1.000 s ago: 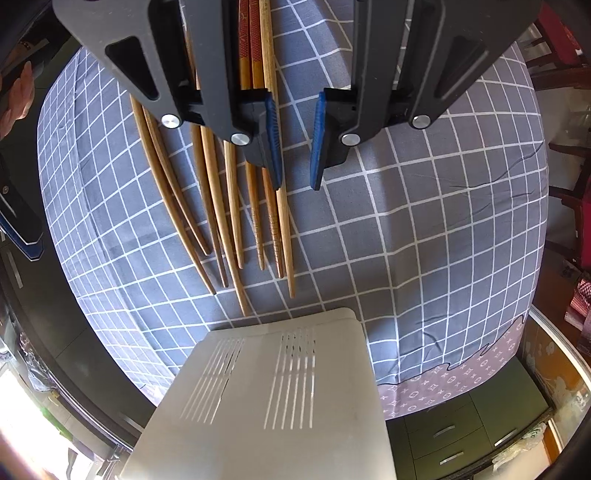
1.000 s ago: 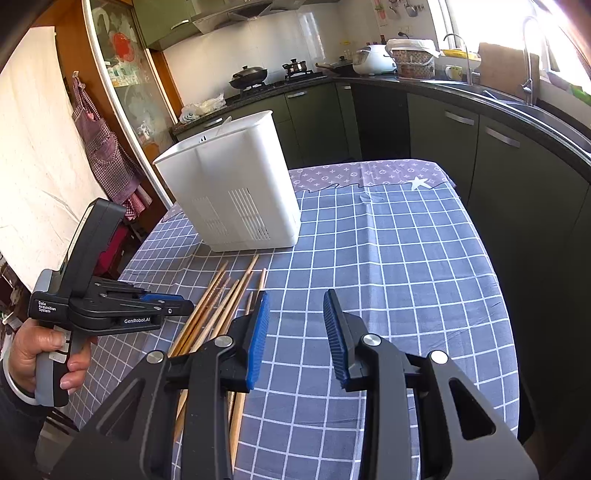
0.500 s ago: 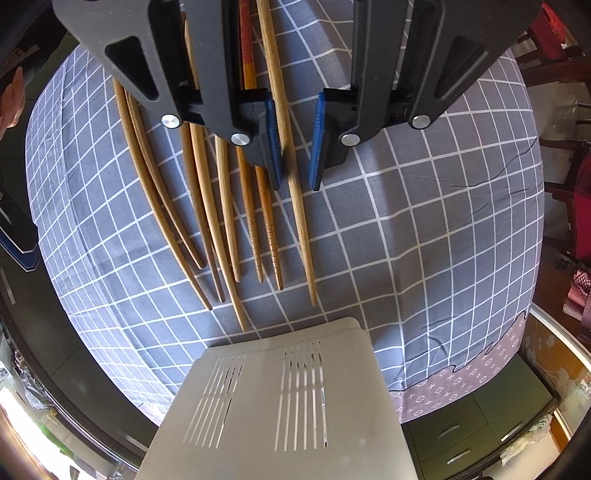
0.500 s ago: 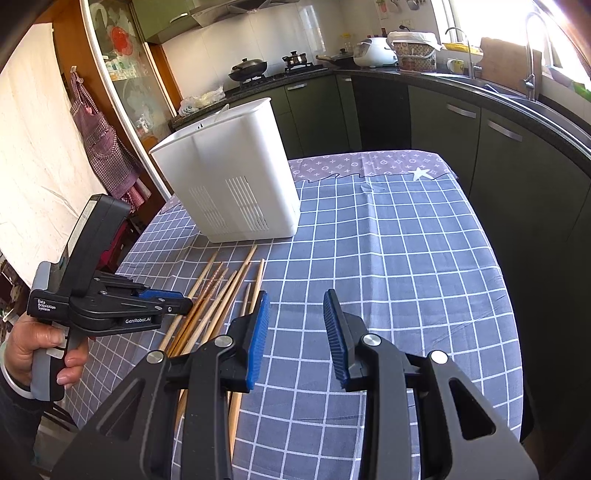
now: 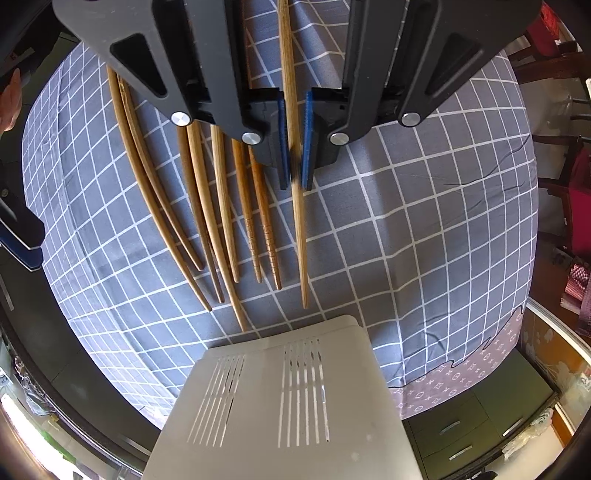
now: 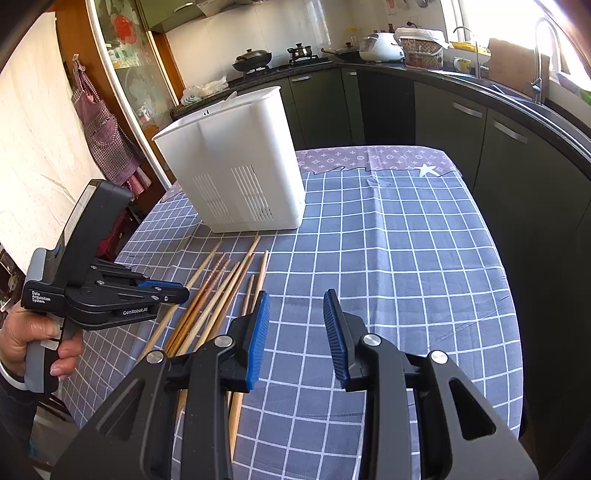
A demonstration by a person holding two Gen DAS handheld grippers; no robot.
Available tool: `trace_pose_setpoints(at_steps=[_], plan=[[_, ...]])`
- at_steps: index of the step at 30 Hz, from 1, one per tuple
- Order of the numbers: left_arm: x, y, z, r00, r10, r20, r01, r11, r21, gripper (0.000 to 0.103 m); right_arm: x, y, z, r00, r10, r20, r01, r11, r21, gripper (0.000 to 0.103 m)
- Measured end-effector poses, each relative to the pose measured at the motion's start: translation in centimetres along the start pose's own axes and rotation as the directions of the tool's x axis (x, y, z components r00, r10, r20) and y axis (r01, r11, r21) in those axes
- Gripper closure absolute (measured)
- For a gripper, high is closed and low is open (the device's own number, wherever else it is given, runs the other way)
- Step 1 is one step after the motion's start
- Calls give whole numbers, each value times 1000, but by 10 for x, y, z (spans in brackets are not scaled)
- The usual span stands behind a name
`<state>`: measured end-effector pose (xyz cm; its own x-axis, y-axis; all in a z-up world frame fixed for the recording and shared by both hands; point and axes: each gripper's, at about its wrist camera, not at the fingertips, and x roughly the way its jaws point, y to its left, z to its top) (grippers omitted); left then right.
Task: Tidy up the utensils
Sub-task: 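Grasp and lift one wooden chopstick with the left tool while the right tool approaches the chopsticks, then grasp a wooden chopstick with the right tool and lift it upright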
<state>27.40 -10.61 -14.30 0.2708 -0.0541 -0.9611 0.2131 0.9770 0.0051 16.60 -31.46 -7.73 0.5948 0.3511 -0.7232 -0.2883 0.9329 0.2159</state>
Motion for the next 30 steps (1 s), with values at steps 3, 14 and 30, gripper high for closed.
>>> trace_pose_setpoints(at_steps=[3,14,30], plan=[[-16,9,-5,999,-19,41,19,1000,-17,96,4,1,0,1000,0,-23,-1,1000,-7,72],[-108,40,-51,956,-48,289,65,997,-50,97,39,12,10,983,6,-183,-20,997,-76,58],[-158,52,-103,902,-52,429,76,996,-39,97,109,33,31,915,7,-403,-55,992,-109,78]])
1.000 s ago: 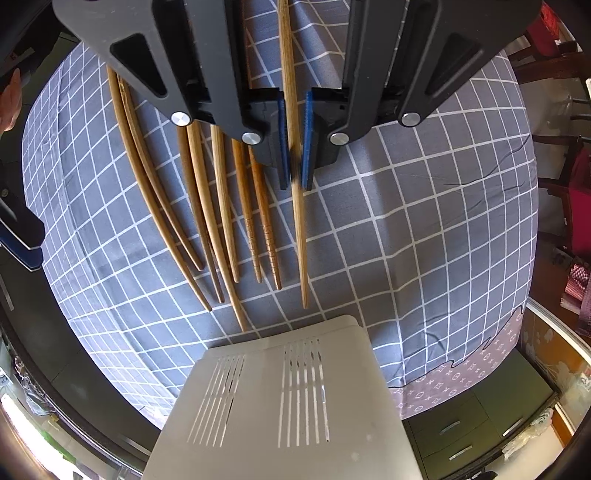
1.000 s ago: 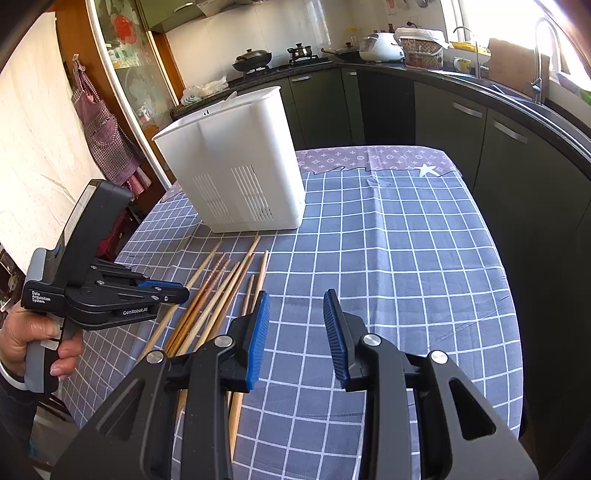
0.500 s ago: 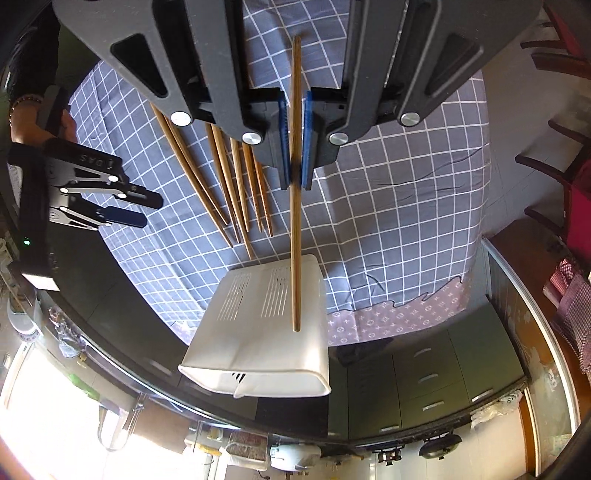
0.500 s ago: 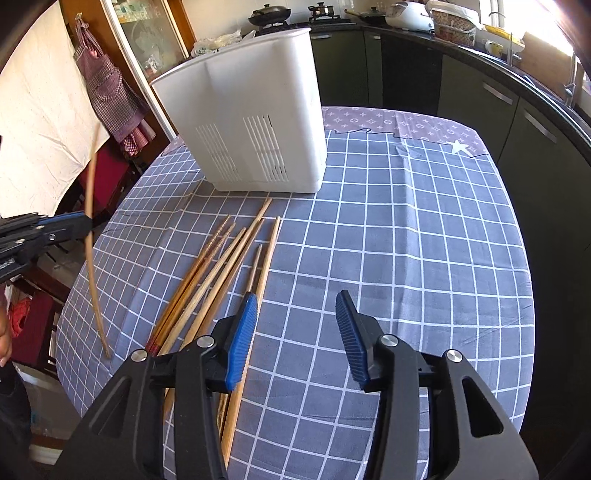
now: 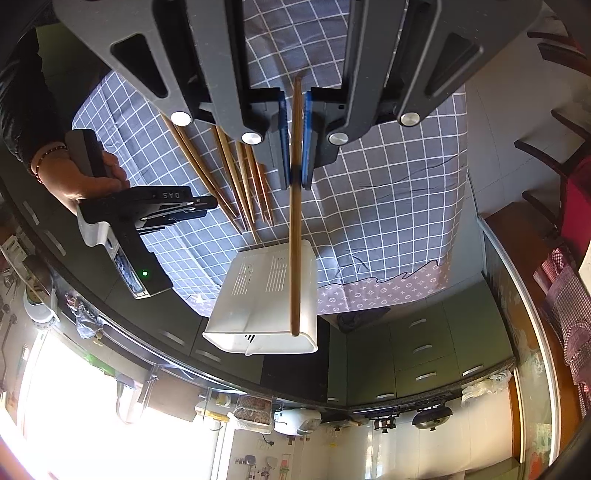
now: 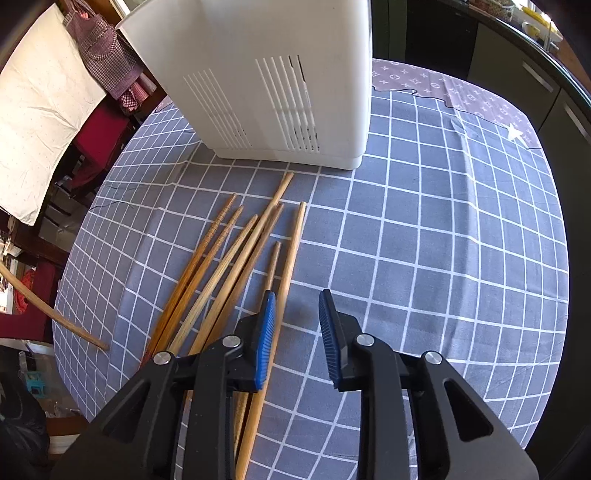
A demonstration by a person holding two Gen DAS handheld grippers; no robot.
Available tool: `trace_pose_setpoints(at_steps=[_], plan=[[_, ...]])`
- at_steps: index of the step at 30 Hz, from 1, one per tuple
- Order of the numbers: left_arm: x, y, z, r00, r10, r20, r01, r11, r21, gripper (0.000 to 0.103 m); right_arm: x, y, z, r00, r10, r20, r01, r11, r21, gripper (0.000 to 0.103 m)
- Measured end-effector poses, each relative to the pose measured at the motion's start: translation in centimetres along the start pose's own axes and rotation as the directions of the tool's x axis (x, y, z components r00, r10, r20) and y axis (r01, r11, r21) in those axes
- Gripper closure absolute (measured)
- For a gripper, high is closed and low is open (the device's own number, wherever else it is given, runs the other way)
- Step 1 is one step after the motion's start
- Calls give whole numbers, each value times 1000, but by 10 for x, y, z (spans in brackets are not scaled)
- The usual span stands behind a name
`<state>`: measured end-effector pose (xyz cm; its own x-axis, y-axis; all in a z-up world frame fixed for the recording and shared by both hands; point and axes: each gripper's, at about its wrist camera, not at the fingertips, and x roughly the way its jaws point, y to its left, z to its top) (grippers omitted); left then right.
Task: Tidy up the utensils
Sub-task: 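Grasp a wooden chopstick with the right tool and lift it upright, then lower the chopstick into the caddy and open the left tool while the right tool does the same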
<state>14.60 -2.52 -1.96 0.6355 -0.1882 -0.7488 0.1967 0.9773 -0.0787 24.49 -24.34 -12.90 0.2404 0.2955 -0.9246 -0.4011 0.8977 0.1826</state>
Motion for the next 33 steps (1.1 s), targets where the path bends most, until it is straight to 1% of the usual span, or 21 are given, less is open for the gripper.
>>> trace_pose_setpoints(at_steps=[3,6,11,14,15,18,20,22,24,26,27,30,32,33], plan=[[-2,-1,-2,1000,-2,3,2,1000,6,97,5,8,4,1000,-12,-17,11,1000,-18,81],[-3,-2,-3,1000,1,6,-1,1000,13,97,10,15,6,998,-53,-41,52,998,-38,86],[-4,-3,-5,1000,2,10,-2,1000,22,97,16,27,10,992,-109,-64,105,992,-65,89],[-4,-4,-5,1000,4,10,-5,1000,26,97,21,37,15,988,-140,-62,135,987,-85,89],[-4,-4,-5,1000,5,11,-6,1000,27,97,22,39,16,988,-144,-59,138,986,-89,93],[-4,-4,-6,1000,11,11,-11,999,31,97,26,45,18,988,-149,-42,144,985,-90,96],[-4,-4,-6,1000,13,10,-14,999,30,96,20,48,18,990,-137,-9,136,987,-84,96],[-4,-4,-6,1000,17,9,-17,999,30,96,4,46,17,994,-108,35,110,992,-67,96],[-5,-5,-6,1000,19,6,-19,999,31,96,-19,47,14,991,-96,98,103,993,-65,96],[-5,-6,-6,1000,20,5,-20,999,35,96,-48,46,10,983,-74,169,84,995,-54,96],[-6,-7,-6,1000,20,5,-21,999,37,96,-64,45,7,975,-68,212,80,996,-49,96],[-6,-10,-6,1000,24,5,-24,999,44,96,-105,46,-7,942,-63,331,81,996,-41,96],[-7,-11,-7,1000,26,4,-26,999,45,96,-126,42,-20,921,-72,382,93,995,-37,96],[-7,-12,-7,1000,27,4,-27,999,47,96,-132,42,-26,915,-73,396,94,995,-34,96]])
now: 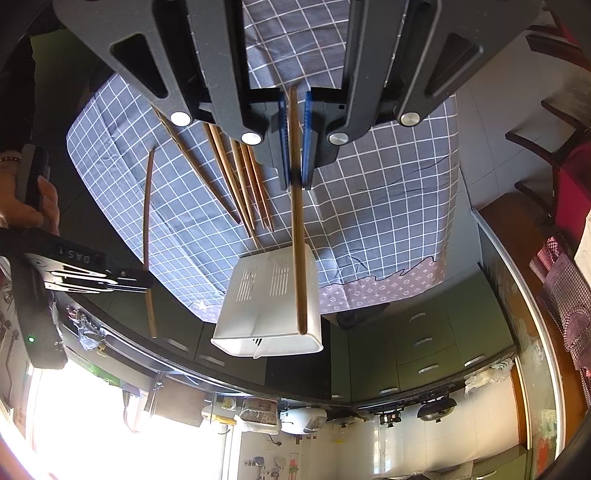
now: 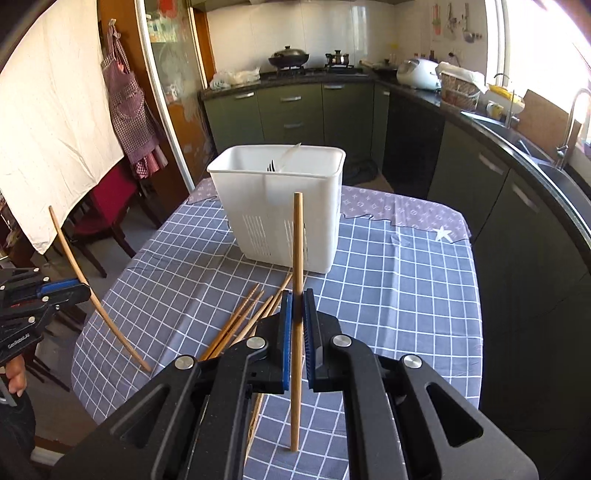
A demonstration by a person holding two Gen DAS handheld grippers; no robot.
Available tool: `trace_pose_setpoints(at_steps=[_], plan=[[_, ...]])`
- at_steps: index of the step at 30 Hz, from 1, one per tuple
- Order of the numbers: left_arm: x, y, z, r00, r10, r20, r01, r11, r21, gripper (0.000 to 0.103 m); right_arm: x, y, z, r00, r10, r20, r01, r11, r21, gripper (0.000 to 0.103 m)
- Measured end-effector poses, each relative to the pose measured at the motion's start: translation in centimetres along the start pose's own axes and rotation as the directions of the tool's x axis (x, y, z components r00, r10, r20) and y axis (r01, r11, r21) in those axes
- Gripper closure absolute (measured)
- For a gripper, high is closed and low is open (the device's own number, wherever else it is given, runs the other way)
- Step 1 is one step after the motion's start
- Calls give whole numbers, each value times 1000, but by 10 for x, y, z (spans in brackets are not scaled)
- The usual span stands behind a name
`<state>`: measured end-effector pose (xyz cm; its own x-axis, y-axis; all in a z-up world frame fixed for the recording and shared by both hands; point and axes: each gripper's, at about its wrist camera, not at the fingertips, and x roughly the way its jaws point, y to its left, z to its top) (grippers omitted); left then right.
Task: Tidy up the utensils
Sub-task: 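Lower the chopstick into the caddy and open the left tool while the right tool does the same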
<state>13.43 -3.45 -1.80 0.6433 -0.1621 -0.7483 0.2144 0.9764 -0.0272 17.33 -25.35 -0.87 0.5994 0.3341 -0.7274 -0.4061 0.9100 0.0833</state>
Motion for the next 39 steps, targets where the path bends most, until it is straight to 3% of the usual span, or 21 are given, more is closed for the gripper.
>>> trace_pose_setpoints(at_steps=[13,29,39], plan=[[-9,-3,-7,1000,21,4,-21,1000,12,96,-67,-7,-38,989,-9,150,5,1000,29,96],[-12,-6,-6,999,35,5,-35,999,20,97,-73,-10,-42,987,4,158,-9,1000,29,96],[-17,-10,11,1000,16,13,-16,999,30,97,-74,-13,-41,986,13,168,-18,999,34,96]])
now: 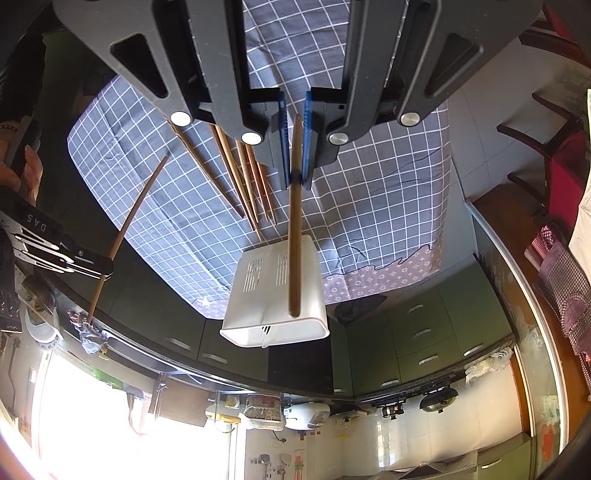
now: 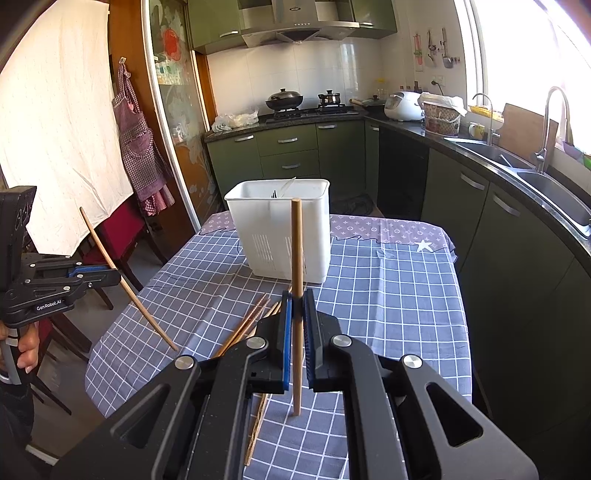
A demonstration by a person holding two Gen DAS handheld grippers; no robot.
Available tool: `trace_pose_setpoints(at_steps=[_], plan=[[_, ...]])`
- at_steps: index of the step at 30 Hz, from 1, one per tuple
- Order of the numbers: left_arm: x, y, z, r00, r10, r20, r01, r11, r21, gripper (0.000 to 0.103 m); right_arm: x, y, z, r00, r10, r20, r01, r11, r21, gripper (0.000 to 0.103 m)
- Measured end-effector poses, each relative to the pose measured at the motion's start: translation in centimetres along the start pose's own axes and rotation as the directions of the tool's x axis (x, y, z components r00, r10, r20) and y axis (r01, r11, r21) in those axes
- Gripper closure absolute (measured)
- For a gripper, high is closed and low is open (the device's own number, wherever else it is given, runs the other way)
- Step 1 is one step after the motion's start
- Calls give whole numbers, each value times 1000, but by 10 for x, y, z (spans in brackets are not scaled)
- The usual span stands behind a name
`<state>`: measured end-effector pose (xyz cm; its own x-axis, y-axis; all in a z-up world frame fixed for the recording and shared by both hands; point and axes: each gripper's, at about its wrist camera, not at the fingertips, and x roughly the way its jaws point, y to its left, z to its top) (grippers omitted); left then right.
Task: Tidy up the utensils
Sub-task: 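Lower the chopstick into the caddy and open the left tool while the right tool does the same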
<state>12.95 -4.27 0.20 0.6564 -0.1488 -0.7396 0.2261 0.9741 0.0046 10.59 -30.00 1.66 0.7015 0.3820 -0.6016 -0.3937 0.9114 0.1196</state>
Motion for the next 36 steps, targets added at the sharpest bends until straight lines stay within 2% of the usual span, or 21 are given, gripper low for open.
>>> trace_pose_setpoints(at_steps=[6,11,17,22,28,36], plan=[[-10,-5,35,1000,-23,18,23,1000,22,97,1,-4,-2,1000,9,-1,-9,1000,7,96],[-28,-7,86,996,-30,83,28,999,27,97,0,-9,-2,1000,16,1,-16,1000,15,96],[-41,-8,150,979,-2,202,1,1000,8,97,1,-12,-3,1000,21,1,-21,1000,14,96],[-30,-8,190,964,24,265,-21,1000,-14,97,1,-14,-3,1000,25,4,-25,1000,19,96],[14,-9,211,971,49,235,-43,999,-30,97,-1,-15,-3,999,38,3,-38,999,18,96],[77,0,193,992,62,108,-57,997,-41,96,-12,-17,20,998,55,37,-55,998,11,96]])
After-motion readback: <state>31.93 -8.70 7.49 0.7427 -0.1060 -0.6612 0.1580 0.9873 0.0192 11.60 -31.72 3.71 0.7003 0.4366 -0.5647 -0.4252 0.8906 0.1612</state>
